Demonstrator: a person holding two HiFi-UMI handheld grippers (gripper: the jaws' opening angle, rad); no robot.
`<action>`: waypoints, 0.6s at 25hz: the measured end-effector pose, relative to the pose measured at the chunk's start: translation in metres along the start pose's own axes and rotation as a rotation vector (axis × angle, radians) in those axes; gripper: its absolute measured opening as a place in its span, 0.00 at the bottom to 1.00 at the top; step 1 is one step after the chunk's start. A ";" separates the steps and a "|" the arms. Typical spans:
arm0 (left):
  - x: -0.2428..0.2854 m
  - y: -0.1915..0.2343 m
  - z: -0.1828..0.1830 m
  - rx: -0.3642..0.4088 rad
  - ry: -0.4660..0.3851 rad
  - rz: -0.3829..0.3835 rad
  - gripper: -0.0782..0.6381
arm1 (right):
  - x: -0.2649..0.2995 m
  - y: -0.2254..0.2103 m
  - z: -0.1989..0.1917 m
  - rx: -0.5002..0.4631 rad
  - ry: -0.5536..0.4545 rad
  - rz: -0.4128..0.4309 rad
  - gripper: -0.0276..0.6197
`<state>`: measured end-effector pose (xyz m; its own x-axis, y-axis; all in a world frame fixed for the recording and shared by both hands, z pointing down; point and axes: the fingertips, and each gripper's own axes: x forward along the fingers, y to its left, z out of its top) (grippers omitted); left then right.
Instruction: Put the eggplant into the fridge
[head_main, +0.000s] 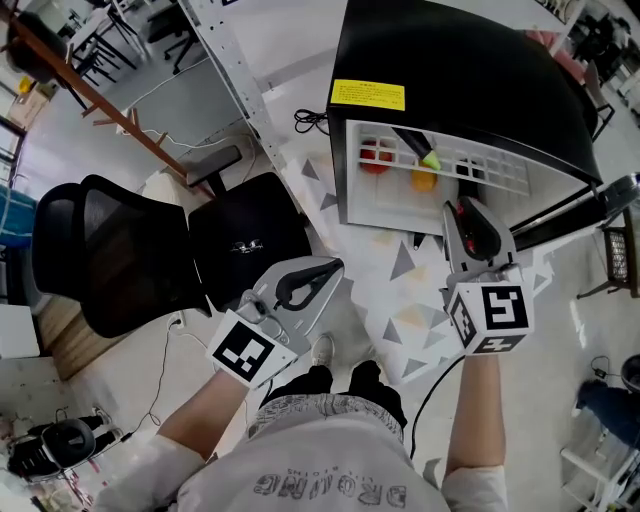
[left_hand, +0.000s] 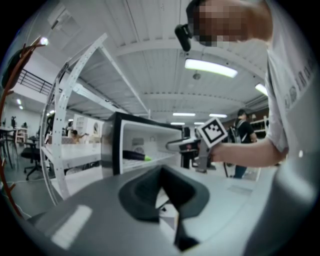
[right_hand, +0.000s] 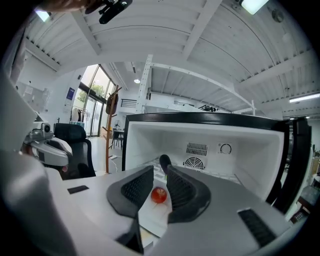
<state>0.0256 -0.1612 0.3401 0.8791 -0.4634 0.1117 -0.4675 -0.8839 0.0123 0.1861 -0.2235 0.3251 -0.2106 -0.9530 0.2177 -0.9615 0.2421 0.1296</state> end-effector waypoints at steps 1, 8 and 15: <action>-0.001 -0.001 0.001 0.001 -0.001 -0.001 0.12 | -0.003 0.001 -0.001 0.002 0.001 -0.001 0.16; -0.008 -0.009 0.006 0.016 -0.014 -0.014 0.12 | -0.025 0.008 -0.006 0.027 -0.003 -0.014 0.11; -0.016 -0.013 0.008 0.022 -0.016 -0.021 0.12 | -0.047 0.010 -0.011 0.054 -0.004 -0.040 0.08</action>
<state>0.0183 -0.1424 0.3300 0.8900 -0.4457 0.0961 -0.4472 -0.8944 -0.0071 0.1883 -0.1745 0.3274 -0.1725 -0.9625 0.2094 -0.9772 0.1939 0.0862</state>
